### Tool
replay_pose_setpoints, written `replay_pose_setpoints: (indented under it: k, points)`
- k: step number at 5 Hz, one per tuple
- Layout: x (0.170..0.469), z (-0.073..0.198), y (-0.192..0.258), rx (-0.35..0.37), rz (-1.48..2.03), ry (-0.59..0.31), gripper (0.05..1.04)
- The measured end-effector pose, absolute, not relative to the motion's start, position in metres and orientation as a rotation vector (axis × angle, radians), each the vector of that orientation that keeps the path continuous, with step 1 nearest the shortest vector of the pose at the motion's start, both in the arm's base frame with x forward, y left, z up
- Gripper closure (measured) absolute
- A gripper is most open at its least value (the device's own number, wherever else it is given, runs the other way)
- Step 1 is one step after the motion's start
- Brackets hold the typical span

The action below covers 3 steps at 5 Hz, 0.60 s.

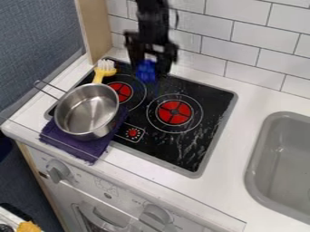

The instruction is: Move the blue object to the bottom right of the stove

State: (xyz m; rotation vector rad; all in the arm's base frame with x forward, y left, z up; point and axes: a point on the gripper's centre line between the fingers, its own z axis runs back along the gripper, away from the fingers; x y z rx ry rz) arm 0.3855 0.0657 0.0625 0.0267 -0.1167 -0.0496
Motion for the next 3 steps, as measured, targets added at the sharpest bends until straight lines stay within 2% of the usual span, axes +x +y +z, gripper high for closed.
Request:
replay_pose_setpoints:
  k: [1,2,3]
  points:
    - [0.377,0.083,0.044,-0.027,-0.088,-0.176,0.289]
    - [0.359,0.074,0.006,-0.035,-0.182,-0.143,0.289]
    - [0.335,0.063,-0.018,-0.015,-0.24,-0.109,0.289]
